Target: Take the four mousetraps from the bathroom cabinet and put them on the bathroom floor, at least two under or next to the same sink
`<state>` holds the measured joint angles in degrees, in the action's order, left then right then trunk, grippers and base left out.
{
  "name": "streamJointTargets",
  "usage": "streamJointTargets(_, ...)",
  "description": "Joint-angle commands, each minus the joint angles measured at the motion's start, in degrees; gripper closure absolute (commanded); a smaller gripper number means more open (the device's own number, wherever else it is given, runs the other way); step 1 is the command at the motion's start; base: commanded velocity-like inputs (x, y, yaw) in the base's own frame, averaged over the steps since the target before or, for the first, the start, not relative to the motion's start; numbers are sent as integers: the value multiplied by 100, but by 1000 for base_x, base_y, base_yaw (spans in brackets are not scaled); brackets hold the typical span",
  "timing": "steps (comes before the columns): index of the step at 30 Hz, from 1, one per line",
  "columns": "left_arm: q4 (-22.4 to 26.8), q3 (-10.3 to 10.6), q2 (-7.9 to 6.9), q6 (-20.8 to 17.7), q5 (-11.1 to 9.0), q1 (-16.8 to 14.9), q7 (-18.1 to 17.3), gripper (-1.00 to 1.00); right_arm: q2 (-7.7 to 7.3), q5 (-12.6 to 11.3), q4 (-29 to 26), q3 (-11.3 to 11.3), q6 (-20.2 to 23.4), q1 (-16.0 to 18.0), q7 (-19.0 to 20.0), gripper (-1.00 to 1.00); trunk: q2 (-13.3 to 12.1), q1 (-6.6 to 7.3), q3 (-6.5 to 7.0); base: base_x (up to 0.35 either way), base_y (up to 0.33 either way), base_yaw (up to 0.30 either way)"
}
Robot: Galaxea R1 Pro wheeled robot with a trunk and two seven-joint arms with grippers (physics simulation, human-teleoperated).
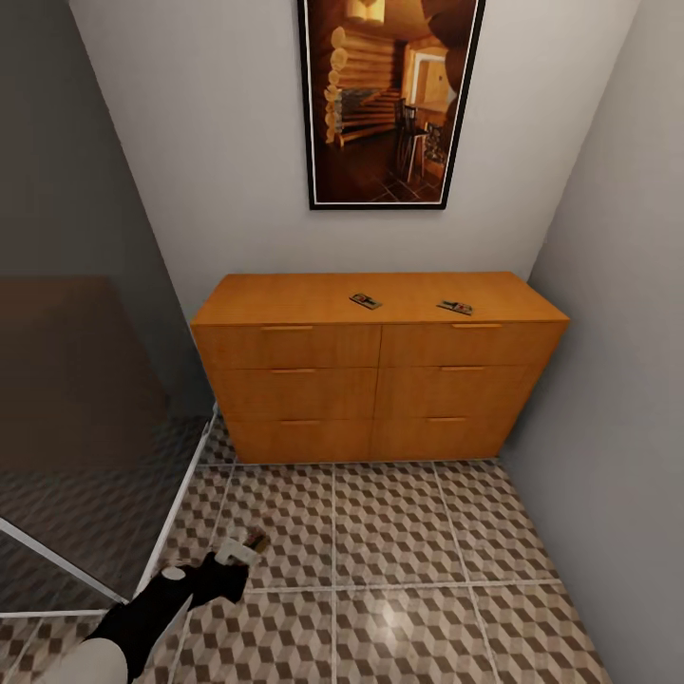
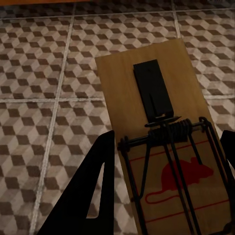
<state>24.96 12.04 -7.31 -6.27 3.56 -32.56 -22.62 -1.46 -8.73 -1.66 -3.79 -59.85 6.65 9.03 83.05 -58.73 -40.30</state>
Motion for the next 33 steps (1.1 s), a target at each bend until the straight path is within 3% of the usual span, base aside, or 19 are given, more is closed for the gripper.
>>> streamJointTargets(1, -203, -3, -4, 62, 43, 8, 17, 100, -7, -70, 0, -37, -15, 3, 55, 100, 3, 0, -4, 0, 0, 0)
streamJointTargets(6, -897, -8, 11, 463, -6, 221, 311, 100, -34, -68, -21, -22, -15, 3, 48, 100, 3, 0, -4, 0, 0, 0)
streamJointTargets(9, -1269, -9, 25, 1289, -32, 366, 584, 100, -56, -68, -57, -18, -15, 3, 12, 100, 3, 0, -4, 0, 0, 0)
streamJointTargets(12, -1991, -11, 35, 2644, -44, 448, 896, 100, -72, -68, -136, -17, -15, 3, -235, 100, 3, 0, -4, 0, 0, 0)
streamJointTargets(15, -2505, -11, 36, 3376, -47, 469, 999, 100, -88, -64, -192, -17, -15, 3, -535, 100, 3, 0, -4, 0, 0, 0)
streamJointTargets(19, -2808, -16, 22, 3862, -55, 548, 1043, 100, -179, -60, -399, -22, -15, 3, -746, 100, 3, 0, -4, 0, 0, 0)
streamJointTargets(26, -2910, -49, -10, 4204, -197, 884, 1109, 100, -604, -59, -978, -25, -15, 3, -812, 100, 3, 0, -4, 0, 0, 0)
streamJointTargets(29, -2916, -52, -39, 4566, -367, 1096, 1117, 100, -804, -59, -1061, -25, -15, 3, -798, 100, 3, 0, -4, 0, 0, 0)
streamJointTargets(33, -2917, -53, -62, 5028, -672, 1343, 1126, 100, -937, -62, -1077, -30, -15, 3, -781, 100, 3, 0, -4, 0, 0, 0)
